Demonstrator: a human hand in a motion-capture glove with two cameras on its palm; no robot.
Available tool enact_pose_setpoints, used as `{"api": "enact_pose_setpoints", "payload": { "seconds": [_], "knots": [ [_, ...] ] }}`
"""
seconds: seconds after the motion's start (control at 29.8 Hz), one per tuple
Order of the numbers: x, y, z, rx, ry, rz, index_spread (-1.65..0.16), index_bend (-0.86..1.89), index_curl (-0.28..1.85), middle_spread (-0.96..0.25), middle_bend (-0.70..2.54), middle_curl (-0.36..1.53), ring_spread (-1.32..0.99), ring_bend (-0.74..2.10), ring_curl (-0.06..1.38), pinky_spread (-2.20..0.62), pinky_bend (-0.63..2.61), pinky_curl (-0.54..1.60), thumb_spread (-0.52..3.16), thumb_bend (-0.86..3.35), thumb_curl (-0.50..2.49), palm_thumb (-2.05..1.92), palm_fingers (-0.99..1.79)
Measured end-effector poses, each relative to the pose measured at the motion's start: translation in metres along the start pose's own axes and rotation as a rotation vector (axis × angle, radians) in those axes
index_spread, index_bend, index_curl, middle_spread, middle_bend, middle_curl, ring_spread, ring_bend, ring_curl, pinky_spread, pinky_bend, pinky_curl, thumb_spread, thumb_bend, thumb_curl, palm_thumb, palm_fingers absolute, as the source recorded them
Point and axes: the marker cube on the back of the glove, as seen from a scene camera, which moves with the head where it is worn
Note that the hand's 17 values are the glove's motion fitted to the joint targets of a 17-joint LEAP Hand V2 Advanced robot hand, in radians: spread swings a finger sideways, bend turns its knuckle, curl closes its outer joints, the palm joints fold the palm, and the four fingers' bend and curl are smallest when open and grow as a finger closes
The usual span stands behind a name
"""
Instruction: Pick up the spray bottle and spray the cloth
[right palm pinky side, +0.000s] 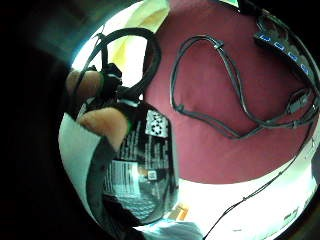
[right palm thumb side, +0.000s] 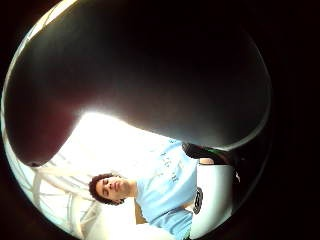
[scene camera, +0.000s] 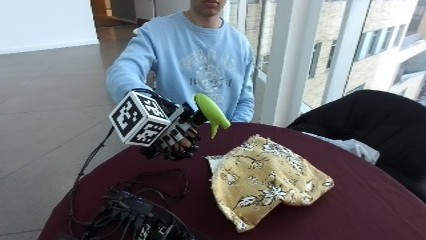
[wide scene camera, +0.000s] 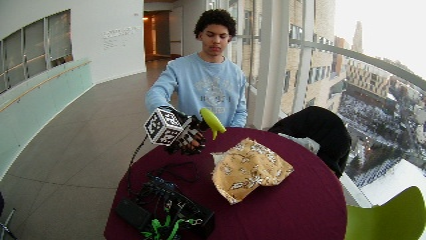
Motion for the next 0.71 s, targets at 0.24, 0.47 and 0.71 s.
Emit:
{"api": "enact_pose_setpoints", "payload": {
  "seconds": [0.24,0.47,0.71],
  "knots": [
    [0.0020,-0.0095,-0.0019,-0.034,0.033,0.056,-0.25,0.12,0.33,-0.07,0.19,0.42,0.00,0.34,0.36,0.20,0.25,0.37,0.80,-0.02,0.61,0.99,1.02],
    [0.0004,-0.0102,-0.0002,-0.043,0.046,0.069,-0.25,0.12,0.33,-0.06,0.19,0.42,0.00,0.34,0.36,0.20,0.25,0.37,0.80,-0.02,0.62,0.99,1.02],
    [0.0034,-0.0104,0.0049,-0.059,0.071,0.097,-0.25,0.12,0.33,-0.06,0.19,0.42,0.01,0.34,0.37,0.20,0.25,0.37,0.80,-0.02,0.63,0.98,1.02]
  ]
}}
